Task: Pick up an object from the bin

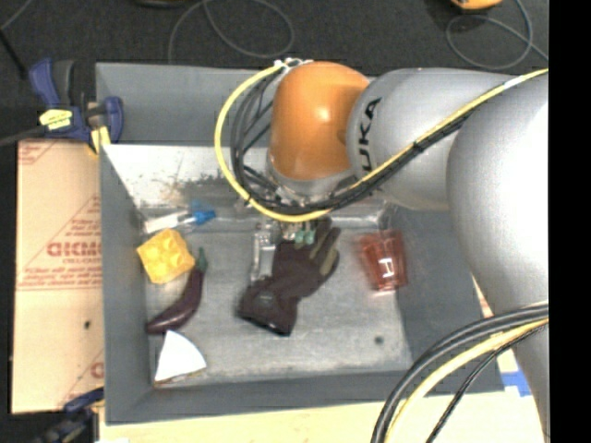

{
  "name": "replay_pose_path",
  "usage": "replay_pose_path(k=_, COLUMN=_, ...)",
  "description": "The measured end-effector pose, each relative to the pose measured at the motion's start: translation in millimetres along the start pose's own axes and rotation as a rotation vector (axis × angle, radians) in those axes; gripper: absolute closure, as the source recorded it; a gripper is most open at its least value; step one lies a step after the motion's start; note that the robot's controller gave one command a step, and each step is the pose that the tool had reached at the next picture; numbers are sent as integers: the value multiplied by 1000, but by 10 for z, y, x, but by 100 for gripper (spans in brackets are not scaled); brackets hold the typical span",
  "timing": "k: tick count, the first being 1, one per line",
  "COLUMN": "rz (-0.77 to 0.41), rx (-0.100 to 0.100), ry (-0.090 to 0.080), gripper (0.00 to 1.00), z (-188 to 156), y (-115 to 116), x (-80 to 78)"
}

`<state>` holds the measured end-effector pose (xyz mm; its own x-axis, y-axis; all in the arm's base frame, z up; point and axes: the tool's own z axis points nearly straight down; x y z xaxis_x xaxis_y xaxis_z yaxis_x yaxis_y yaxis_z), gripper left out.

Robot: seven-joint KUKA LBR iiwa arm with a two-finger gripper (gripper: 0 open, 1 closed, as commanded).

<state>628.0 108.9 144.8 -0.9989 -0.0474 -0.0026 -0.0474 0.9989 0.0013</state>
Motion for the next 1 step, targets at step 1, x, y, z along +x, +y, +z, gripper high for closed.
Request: replay_pose_path(k=1, rz=-54, rx=1, ry=-4, gripper=0, z=133, y=-270, x=-80)
